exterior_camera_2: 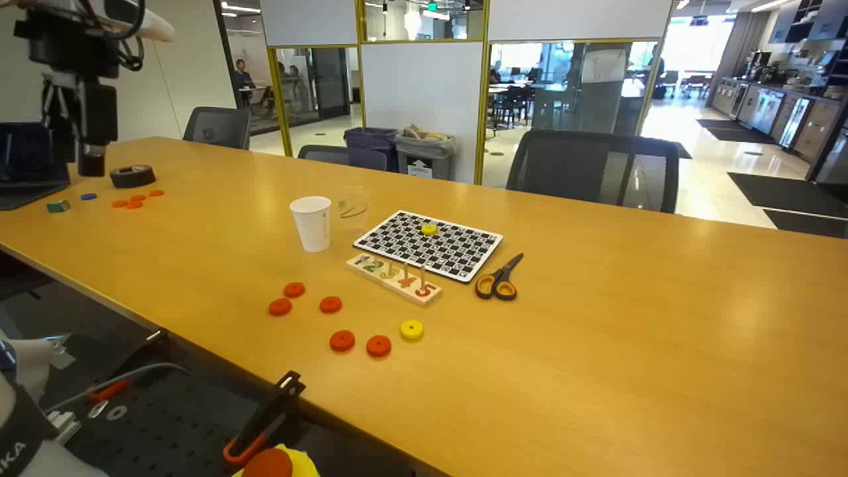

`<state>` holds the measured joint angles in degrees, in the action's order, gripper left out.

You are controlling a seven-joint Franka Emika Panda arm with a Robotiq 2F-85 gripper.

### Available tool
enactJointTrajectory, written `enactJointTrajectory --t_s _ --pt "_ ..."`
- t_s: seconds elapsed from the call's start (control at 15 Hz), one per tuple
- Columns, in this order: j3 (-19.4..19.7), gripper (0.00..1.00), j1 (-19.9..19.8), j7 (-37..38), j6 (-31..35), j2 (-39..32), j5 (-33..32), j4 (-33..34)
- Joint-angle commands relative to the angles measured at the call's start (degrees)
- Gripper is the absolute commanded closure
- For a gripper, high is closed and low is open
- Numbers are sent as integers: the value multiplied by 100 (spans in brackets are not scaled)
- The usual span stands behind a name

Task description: Put the round yellow blocks in the white cup then put the round orange blocks in the clear cup respectively one at a time

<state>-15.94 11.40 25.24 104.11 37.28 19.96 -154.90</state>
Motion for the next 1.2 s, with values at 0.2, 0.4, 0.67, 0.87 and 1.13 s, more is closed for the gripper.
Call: enactJointTrajectory --t_s 0.2,0.4,0.67,0.87,1.13 --pt "-25 0 -35 -16 -21 28 11 65" --pt "-62 0 -233 82 474 2 -154 -177" --pt "176 0 -977 228 1900 -595 -635 -374" --pt "593 0 -1676 140 3023 -1349 -1150 -432" --pt "1125 0 -2169 -99 3715 -2419 -1865 -249"
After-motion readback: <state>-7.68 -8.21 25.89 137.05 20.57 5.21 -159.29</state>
